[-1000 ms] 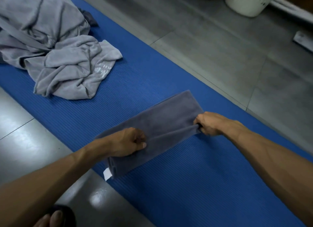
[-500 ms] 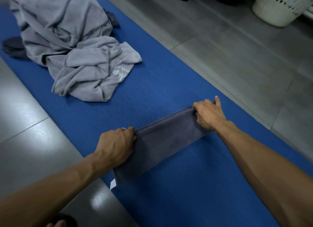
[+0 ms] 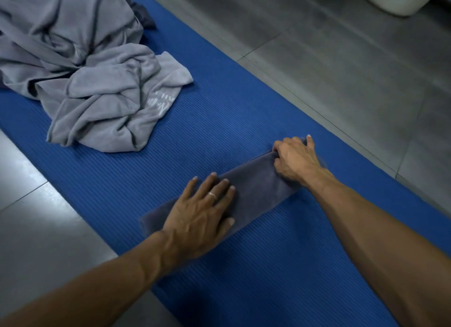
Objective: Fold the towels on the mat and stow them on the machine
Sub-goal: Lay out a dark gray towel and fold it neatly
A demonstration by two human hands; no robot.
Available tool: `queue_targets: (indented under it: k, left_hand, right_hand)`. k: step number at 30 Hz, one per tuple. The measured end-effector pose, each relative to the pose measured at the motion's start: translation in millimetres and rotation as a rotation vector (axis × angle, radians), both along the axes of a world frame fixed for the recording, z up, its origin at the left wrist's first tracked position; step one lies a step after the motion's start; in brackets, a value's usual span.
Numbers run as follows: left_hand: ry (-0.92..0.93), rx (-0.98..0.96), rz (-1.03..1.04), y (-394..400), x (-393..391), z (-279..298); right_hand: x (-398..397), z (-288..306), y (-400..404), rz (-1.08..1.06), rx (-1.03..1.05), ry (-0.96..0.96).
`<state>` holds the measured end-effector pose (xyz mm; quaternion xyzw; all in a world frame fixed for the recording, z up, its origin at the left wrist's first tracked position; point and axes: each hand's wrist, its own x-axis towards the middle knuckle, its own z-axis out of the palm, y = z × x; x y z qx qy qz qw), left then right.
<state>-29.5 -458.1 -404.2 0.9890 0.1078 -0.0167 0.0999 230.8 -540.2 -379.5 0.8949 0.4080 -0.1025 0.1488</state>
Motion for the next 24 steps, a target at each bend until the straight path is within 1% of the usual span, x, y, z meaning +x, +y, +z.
queue_targets:
  k: [1,2,4,5,6,7,8,9,11,13,15,16,18,20,21,22,23,24]
  left_hand:
    - [0.09,-0.026,0.006,-3.3,-0.3,-8.8]
    - [0.121,-0.017,0.017,-3.3,-2.1,-16.1]
    - [0.138,0.022,0.01,-2.2,-8.0,-26.0]
    - [0.133,0.034,0.008,-1.5,-9.0,-30.1]
    - [0.132,0.028,0.01,-0.7,-9.7,-32.5]
    - [0.108,0.033,0.012,-1.1,-10.1,-33.9]
    - [0.095,0.032,0.026,-2.1,-9.8,-31.8]
    - [0.088,0.028,0.041,-2.7,-9.9,-32.2]
    - [0.075,0.03,0.066,-1.8,-10.2,-33.6]
    - [0.075,0.034,0.074,-1.6,-10.9,-33.6]
    - [0.071,0.024,0.08,-1.9,-9.8,-33.7]
    - [0.074,0.02,0.084,-2.0,-8.7,-33.4]
    - [0.085,0.012,0.087,-2.3,-8.1,-32.1]
    - [0.082,0.005,0.089,-2.0,-8.9,-32.8]
    - [0.08,0.005,0.083,-1.9,-9.1,-33.3]
    - [0.075,0.008,0.077,-1.7,-9.1,-33.9]
    - [0.065,0.009,0.073,-1.5,-9.2,-34.9]
    - [0.058,0.006,0.073,-1.5,-9.2,-35.3]
  right_hand:
    - [-3.4,-0.3,0.1,0.001,0.022,-0.019]
    - [-10.2,-1.8,-0.2,0.014,0.088,-0.047]
    - [-35.3,-8.6,-3.7,0.083,0.338,-0.059]
    - [-53.8,-14.2,-7.2,0.138,0.447,0.008]
    - [-74.7,-21.2,-12.1,0.209,0.483,0.115]
    - [-94.6,-29.0,-18.1,0.289,0.448,0.219]
    - [-107.5,-37.1,-25.4,0.368,0.374,0.275]
    - [-109.3,-42.8,-32.3,0.434,0.298,0.275]
    - [-78.7,-49.2,-42.5,0.489,0.192,0.184]
    - [-31.3,-47.3,-51.7,0.388,0.125,0.092]
    - [15.9,-42.1,-61.9,0.222,0.049,0.002]
    - [32.4,-39.6,-63.9,0.164,0.012,-0.006]
    - [42.0,-36.5,-57.5,0.081,0.016,-0.008]
    - [17.2,-32.6,-43.2,0.045,0.117,-0.058]
    - [-4.4,-33.0,-38.4,0.082,0.186,-0.03]
    - [-28.2,-35.1,-37.3,0.172,0.232,0.042]
    - [-50.8,-38.2,-41.7,0.282,0.224,0.121]
    - [-63.2,-40.6,-48.5,0.357,0.171,0.155]
